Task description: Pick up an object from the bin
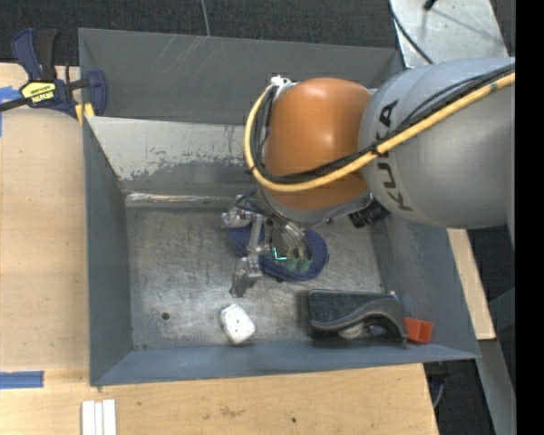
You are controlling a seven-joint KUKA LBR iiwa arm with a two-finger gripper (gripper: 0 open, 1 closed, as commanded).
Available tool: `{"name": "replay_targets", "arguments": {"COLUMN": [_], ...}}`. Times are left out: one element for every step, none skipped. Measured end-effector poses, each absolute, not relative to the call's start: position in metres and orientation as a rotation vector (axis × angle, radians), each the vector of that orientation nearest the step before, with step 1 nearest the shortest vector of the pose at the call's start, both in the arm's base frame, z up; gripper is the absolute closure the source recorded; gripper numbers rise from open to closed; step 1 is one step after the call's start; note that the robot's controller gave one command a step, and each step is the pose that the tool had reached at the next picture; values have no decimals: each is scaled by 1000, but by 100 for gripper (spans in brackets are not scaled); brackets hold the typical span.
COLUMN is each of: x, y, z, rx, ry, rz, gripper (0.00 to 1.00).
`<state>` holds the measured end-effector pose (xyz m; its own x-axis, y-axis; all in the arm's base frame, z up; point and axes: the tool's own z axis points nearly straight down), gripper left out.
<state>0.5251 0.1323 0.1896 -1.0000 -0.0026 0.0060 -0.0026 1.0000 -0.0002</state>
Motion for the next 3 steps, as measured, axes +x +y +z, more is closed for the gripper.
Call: {"name": "replay_targets", "arguments": {"x": [590,618,619], "y": [78,48,49], "z": [131,74,77], "rx": [188,416,416], "ry": [-3139,-3119,-3122], "rz": [4,-8,-6], "gripper": [0,0,100]}}
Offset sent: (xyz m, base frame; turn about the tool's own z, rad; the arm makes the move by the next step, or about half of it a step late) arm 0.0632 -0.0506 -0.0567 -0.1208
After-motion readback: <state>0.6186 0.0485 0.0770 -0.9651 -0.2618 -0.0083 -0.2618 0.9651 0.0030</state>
